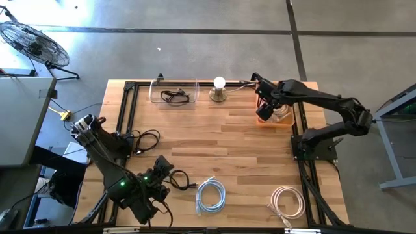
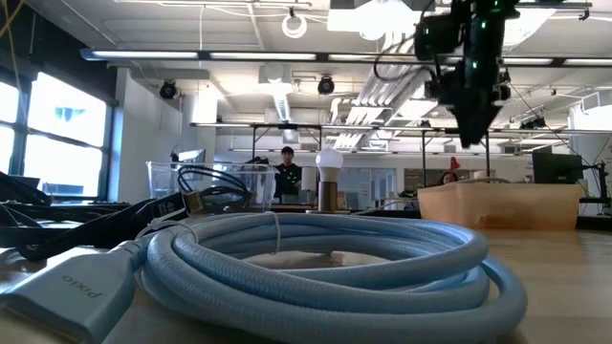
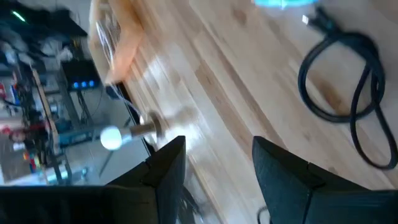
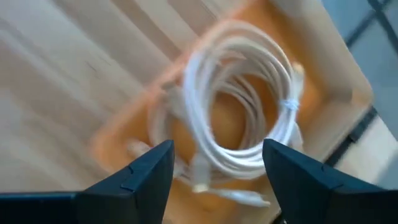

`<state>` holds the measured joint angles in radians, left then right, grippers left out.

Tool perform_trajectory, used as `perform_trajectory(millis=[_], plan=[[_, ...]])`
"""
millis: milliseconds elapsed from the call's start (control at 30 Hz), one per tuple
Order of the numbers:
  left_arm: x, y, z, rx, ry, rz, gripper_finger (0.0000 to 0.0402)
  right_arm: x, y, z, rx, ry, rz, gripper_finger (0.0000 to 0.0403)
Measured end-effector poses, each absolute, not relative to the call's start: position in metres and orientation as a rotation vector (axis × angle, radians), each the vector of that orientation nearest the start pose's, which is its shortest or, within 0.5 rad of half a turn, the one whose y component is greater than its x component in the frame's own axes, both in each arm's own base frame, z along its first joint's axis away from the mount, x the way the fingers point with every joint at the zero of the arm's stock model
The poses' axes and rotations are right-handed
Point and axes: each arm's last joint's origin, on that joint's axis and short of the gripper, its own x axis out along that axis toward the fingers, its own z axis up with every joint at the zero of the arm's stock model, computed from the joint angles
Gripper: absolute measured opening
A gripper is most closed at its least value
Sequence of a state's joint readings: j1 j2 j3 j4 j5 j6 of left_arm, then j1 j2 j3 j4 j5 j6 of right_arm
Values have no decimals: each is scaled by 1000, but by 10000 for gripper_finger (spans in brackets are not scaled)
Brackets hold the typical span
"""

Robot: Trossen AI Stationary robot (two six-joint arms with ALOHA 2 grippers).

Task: Pick & Place USB Port
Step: Put the black USB cable into the transparent bin

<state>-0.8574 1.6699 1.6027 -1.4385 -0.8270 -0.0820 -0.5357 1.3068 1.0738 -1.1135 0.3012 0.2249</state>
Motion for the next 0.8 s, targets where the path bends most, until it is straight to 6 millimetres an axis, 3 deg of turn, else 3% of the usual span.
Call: perform_trajectory(millis=[133,300,500,800], plan=[[207,-208,300,1035,1076,56,179,196,-107,291,352,1162,-743,236],[201,-204,268,978,1186,45,179,205,-83,306,361,1019,-596,236],[202,-210,232,907,1237,-145,179,222,-53,312,316,925,-477,237],[221,-218,226,908,1081,-241,179,243,-11,322,228,769,-283,237]])
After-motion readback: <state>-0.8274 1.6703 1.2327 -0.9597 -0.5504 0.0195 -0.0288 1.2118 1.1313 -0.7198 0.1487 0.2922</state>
